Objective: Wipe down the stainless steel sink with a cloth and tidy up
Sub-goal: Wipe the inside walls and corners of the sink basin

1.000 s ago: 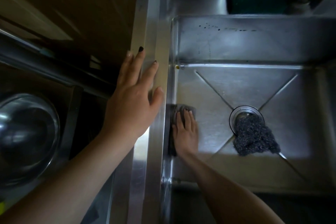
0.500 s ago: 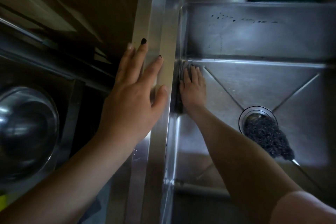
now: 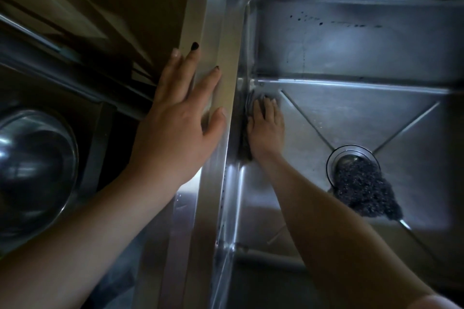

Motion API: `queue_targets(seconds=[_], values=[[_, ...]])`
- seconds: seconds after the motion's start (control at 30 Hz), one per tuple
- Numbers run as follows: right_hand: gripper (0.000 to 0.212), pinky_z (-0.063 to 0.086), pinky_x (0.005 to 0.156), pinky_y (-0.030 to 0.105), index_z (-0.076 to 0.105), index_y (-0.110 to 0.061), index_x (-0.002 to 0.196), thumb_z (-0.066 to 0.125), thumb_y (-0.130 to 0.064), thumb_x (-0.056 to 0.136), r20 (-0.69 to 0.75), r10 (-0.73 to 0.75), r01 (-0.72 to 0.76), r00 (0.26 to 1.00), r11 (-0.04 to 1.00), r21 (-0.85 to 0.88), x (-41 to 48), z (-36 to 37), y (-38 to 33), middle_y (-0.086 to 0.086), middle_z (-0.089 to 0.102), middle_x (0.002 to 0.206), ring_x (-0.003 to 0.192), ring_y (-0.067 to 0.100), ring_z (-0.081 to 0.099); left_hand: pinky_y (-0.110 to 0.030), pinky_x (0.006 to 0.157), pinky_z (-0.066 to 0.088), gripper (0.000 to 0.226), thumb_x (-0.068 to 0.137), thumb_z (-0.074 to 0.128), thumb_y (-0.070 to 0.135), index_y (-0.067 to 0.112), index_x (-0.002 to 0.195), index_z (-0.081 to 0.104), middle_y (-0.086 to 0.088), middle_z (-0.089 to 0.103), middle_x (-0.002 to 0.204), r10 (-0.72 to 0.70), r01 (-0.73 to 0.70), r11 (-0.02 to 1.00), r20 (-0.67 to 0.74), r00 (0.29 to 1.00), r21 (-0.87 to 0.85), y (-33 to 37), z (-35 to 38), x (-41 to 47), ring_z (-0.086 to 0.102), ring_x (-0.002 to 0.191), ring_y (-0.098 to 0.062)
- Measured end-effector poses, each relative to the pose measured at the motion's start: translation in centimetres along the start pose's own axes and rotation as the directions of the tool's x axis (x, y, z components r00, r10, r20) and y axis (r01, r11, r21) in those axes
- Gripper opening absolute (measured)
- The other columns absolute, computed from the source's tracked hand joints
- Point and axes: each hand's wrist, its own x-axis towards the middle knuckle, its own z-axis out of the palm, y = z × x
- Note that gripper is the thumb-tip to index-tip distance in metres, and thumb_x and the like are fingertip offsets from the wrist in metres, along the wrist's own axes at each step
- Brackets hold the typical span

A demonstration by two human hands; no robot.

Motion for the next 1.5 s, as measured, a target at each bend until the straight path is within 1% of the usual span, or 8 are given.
queue_targets(seconds=[0.2,0.33,0.57,0.8,0.97,1.27,1.4,1.5], values=[[0.046,0.021,0.116,0.043,0.041,-0.008,0.139,0.045,-0.022,0.095,0.026,0.012,-0.012,1.0,1.0,0.019,-6.1,0.3,0.4,0.018,0.034,0.148,0.141,0.032,0.023,-0.007,0.105,-0.007,0.054,0.087,0.042,0.036,0.02,0.139,0.039,-0.003,0.015,0.154,-0.003,0.003,1.0,0.009,1.0,0.006,0.2,-0.2,0.0,0.003,0.142,-0.017],[0.046,0.026,0.113,0.048,0.047,-0.006,0.135,0.053,-0.018,0.091,-0.021,0.047,-0.046,0.999,0.997,0.055,-4.8,0.3,-0.1,0.023,0.039,0.143,0.136,0.038,0.031,-0.007,0.102,-0.008,0.055,0.088,0.038,0.039,0.022,0.14,0.036,0.0,0.012,0.155,-0.009,0.009,1.0,0.026,1.0,0.001,0.2,-0.3,0.1,-0.001,0.142,-0.015],[0.05,0.002,0.116,0.036,0.033,-0.01,0.143,0.038,-0.025,0.096,-0.008,-0.039,0.039,0.999,0.997,-0.063,3.9,-0.3,-0.2,0.016,0.026,0.152,0.143,0.029,0.014,-0.011,0.103,-0.005,0.059,0.086,0.03,0.046,0.023,0.14,0.035,0.0,0.011,0.155,-0.003,0.002,1.0,0.033,0.999,0.024,0.1,-0.2,0.0,0.0,0.143,-0.017],[0.049,0.003,0.117,0.036,0.035,-0.008,0.142,0.038,-0.024,0.096,0.014,-0.064,0.064,0.998,0.996,-0.065,3.0,-0.4,0.5,0.016,0.027,0.152,0.143,0.029,0.013,-0.025,0.11,0.005,0.055,0.088,0.04,0.038,0.02,0.139,0.037,-0.004,0.015,0.155,0.024,-0.024,0.999,0.007,1.0,0.04,-0.1,0.1,0.0,0.004,0.142,-0.022],[0.047,0.012,0.115,0.038,0.038,-0.006,0.14,0.042,-0.022,0.096,0.021,-0.022,0.023,1.0,0.999,-0.027,-3.5,-0.9,1.6,0.017,0.032,0.149,0.142,0.031,0.02,-0.026,0.109,0.005,0.053,0.09,0.041,0.037,0.021,0.14,0.036,-0.004,0.014,0.155,0.019,-0.019,0.999,0.007,1.0,0.029,-0.1,0.1,0.0,0.002,0.143,-0.021],[0.055,0.04,0.1,0.049,0.055,-0.001,0.126,0.072,-0.022,0.078,0.119,0.009,0.021,0.993,0.967,-0.253,-13.9,-2.4,4.4,0.022,0.053,0.131,0.125,0.036,0.049,-0.02,0.105,0.001,0.049,0.093,0.044,0.034,0.023,0.14,0.035,0.0,0.012,0.155,0.025,-0.026,1.0,0.004,1.0,0.01,-0.4,0.2,-0.1,0.0,0.142,-0.017],[0.055,0.013,0.115,0.043,0.031,-0.007,0.143,0.047,-0.026,0.095,0.194,0.044,0.009,0.98,0.964,-0.268,-13.0,-2.3,6.0,0.017,0.028,0.151,0.142,0.031,0.021,-0.02,0.106,0.001,0.05,0.093,0.045,0.033,0.022,0.14,0.035,0.0,0.012,0.155,0.026,-0.026,1.0,0.011,1.0,0.013,-0.3,0.2,0.1,0.0,0.142,-0.017],[0.055,0.015,0.114,0.044,0.031,-0.004,0.143,0.047,-0.023,0.094,0.129,0.098,-0.068,0.987,0.973,-0.22,-11.1,-2.5,6.7,0.022,0.028,0.149,0.141,0.034,0.022,-0.023,0.108,0.002,0.049,0.093,0.046,0.032,0.02,0.14,0.037,-0.002,0.013,0.155,0.028,-0.028,0.999,0.014,1.0,0.019,-0.4,0.2,0.1,0.001,0.142,-0.019]])
